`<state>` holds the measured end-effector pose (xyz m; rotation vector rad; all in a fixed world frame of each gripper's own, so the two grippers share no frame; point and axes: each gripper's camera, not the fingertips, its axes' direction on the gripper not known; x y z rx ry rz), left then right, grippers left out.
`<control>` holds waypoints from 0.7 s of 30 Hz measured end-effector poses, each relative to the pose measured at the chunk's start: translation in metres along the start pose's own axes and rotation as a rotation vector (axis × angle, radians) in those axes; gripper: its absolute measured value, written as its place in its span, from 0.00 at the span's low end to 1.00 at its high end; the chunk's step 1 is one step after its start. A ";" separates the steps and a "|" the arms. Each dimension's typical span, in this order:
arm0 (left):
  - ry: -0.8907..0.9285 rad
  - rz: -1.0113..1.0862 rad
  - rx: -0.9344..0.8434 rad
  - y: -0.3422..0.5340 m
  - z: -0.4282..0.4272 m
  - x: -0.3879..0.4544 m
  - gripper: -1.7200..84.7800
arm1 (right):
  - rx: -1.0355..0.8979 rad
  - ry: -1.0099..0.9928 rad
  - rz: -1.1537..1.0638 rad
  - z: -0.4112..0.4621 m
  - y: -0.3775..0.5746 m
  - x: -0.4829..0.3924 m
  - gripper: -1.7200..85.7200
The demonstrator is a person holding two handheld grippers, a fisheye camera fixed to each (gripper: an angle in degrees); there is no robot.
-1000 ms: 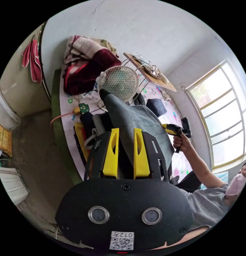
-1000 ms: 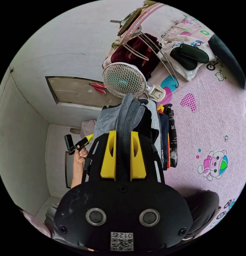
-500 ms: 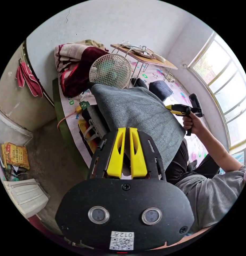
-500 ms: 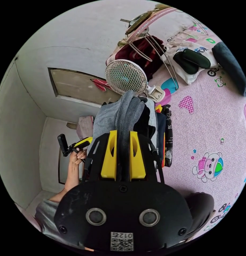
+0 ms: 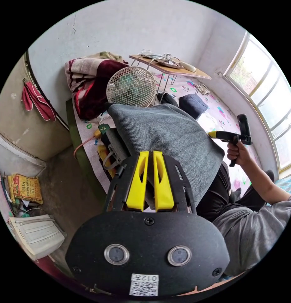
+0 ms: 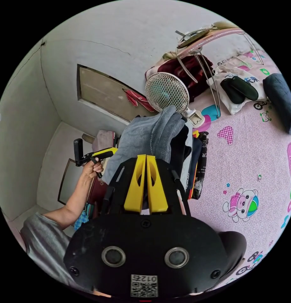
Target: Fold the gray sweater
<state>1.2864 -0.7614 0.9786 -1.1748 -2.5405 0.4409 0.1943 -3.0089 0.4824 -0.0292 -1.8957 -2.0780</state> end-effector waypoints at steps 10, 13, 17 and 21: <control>-0.238 0.053 0.052 0.028 0.027 0.034 0.02 | 0.005 -0.188 0.279 -0.069 0.051 0.010 0.18; -0.210 0.098 0.112 0.040 0.025 0.053 0.02 | -0.013 -0.281 0.347 -0.067 0.062 0.009 0.18; -0.197 0.186 0.035 0.057 0.061 0.071 0.02 | -0.048 -0.290 0.341 -0.061 0.063 -0.013 0.17; -0.259 0.216 -0.001 0.080 0.099 0.066 0.02 | -0.064 -0.257 0.314 -0.054 0.066 -0.041 0.10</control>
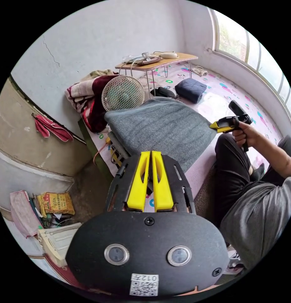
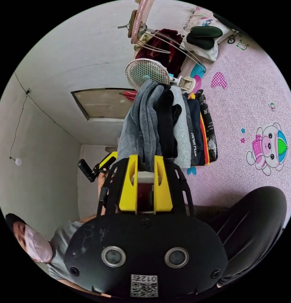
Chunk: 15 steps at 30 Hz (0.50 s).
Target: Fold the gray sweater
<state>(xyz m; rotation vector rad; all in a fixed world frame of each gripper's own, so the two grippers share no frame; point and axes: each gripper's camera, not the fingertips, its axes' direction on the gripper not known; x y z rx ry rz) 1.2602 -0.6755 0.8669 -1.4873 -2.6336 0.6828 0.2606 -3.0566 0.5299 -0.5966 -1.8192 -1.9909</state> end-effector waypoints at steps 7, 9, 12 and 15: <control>-0.175 0.082 -0.052 0.021 0.072 0.011 0.02 | 0.024 -0.007 -0.035 0.024 0.021 -0.047 0.10; -0.199 0.097 -0.063 0.022 0.091 0.011 0.02 | 0.024 0.004 -0.045 0.030 0.026 -0.059 0.09; -0.197 0.069 -0.063 0.029 0.123 -0.002 0.02 | 0.036 0.004 -0.050 0.045 0.032 -0.078 0.09; -0.172 0.003 -0.047 0.045 0.154 -0.026 0.02 | 0.030 -0.002 -0.058 0.068 0.035 -0.096 0.09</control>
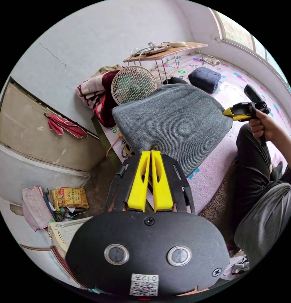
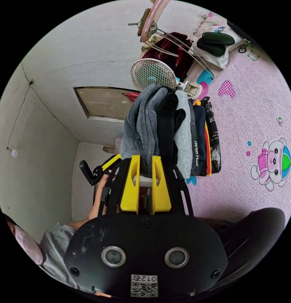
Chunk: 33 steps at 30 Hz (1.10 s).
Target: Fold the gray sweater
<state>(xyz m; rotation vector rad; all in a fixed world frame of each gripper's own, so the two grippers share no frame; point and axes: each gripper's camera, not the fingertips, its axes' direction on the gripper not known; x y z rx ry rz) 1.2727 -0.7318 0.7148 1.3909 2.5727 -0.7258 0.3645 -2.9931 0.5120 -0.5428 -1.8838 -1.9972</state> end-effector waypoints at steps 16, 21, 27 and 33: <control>-0.118 -0.012 0.031 0.036 0.137 -0.019 0.02 | 0.169 0.038 -0.014 0.032 0.070 -0.095 0.11; -0.191 -0.167 0.243 0.053 0.129 -0.037 0.02 | 0.278 0.096 -0.036 0.036 0.094 -0.128 0.10; 0.126 -0.037 0.642 0.024 0.147 0.017 0.02 | 0.414 0.402 -0.257 0.047 0.130 -0.230 0.08; 0.564 0.257 0.793 -0.052 0.232 0.158 0.02 | 0.725 0.982 -0.513 0.039 0.198 -0.364 0.02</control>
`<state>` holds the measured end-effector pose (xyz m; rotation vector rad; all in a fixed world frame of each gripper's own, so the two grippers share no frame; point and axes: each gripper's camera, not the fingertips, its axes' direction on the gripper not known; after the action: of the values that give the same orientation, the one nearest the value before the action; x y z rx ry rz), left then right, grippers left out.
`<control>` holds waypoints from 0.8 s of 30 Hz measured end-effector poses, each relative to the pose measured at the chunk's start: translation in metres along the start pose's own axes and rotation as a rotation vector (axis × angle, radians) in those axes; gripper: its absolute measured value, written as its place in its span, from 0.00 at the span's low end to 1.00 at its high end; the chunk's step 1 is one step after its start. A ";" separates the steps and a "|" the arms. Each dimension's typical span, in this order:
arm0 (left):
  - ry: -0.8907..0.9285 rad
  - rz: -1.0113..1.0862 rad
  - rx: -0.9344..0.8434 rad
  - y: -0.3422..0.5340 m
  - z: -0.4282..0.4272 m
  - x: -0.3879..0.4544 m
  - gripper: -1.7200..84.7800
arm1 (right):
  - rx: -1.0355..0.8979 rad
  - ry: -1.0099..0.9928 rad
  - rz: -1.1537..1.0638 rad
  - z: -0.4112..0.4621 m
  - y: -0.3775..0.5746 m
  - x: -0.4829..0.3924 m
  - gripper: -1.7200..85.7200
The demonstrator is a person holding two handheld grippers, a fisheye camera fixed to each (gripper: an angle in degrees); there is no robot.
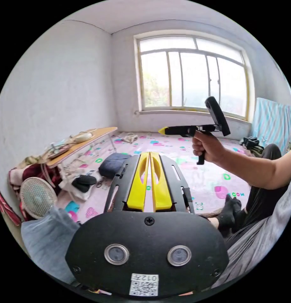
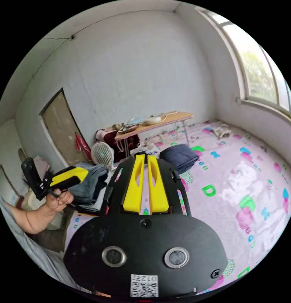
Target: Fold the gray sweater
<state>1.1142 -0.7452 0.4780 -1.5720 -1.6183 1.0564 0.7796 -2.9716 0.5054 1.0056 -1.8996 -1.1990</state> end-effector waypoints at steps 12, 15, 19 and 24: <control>0.801 0.219 -0.088 0.058 0.258 0.175 0.03 | -0.188 0.646 0.014 -0.224 0.000 0.024 0.01; 0.905 0.242 -0.164 0.095 0.301 0.209 0.03 | -0.290 0.756 0.169 -0.297 0.058 0.049 0.01; 1.010 0.229 -0.292 0.153 0.363 0.230 0.03 | -0.349 0.920 0.498 -0.407 0.174 0.076 0.01; 1.110 0.167 -0.498 0.216 0.452 0.241 0.03 | -0.343 1.097 0.880 -0.507 0.301 0.075 0.02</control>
<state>0.8038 -0.5651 0.0538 -2.0662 -0.9663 -0.2557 1.0931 -3.1603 0.9737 0.3643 -0.9667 -0.2740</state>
